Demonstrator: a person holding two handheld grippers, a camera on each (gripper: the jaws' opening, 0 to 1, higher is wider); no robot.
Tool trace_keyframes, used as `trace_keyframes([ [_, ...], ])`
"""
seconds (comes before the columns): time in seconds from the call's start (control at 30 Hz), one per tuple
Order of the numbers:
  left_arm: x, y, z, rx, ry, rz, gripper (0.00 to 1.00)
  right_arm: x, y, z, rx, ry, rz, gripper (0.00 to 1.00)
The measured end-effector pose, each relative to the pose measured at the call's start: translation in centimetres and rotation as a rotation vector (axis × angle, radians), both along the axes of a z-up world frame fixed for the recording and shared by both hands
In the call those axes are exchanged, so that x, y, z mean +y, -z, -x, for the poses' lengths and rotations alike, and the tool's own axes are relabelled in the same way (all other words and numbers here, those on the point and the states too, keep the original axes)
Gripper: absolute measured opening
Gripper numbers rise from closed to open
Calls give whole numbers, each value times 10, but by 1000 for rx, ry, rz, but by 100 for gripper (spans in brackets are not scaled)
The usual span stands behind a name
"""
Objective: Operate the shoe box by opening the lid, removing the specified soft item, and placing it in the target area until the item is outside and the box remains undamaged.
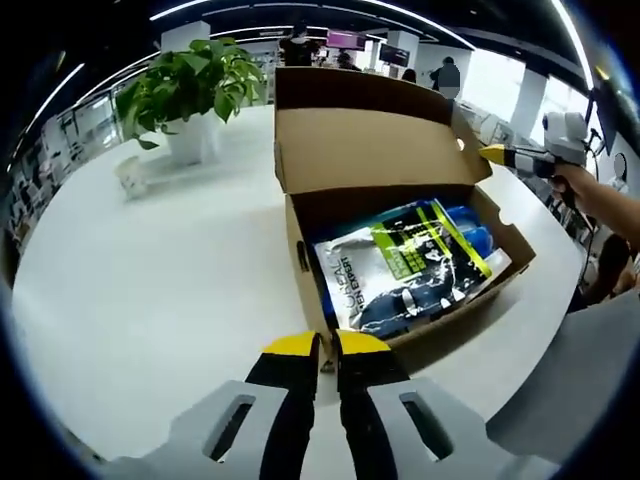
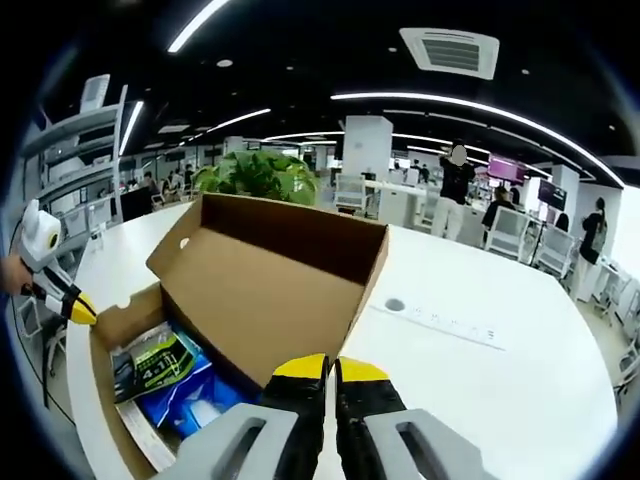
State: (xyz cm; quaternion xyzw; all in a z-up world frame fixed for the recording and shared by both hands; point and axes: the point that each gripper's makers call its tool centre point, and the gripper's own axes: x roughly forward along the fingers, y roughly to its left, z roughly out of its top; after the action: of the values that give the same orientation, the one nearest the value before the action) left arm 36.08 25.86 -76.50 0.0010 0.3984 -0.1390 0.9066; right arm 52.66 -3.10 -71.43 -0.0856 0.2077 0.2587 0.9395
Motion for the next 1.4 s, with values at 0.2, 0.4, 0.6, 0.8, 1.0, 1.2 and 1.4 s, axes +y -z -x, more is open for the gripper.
trace_keyframes([
  [0.2, 0, 0, 2, 1, -4, -4, 4, 0, 4, -6, 9, -4, -9, 0],
  [0.4, -1, 0, 6, 0, -12, 3, 4, 1, 9, -13, 27, 2, -25, 0],
  [0.6, -1, 1, 6, 0, -18, 5, 4, 0, 14, -19, 44, 5, -23, 0],
  [0.8, -1, 1, 6, 4, -18, 4, 4, -1, 19, -23, 65, 12, -36, 0],
  [1.0, -1, 1, 6, 8, -22, 3, 4, 2, 20, -21, 76, -6, -52, 0],
  [1.2, -1, 1, 6, 13, -24, 1, 4, 3, 28, -23, 89, -7, -63, 0],
  [1.4, -2, 1, 6, 14, -21, -3, 4, 0, 28, -18, 85, -21, -27, 0],
])
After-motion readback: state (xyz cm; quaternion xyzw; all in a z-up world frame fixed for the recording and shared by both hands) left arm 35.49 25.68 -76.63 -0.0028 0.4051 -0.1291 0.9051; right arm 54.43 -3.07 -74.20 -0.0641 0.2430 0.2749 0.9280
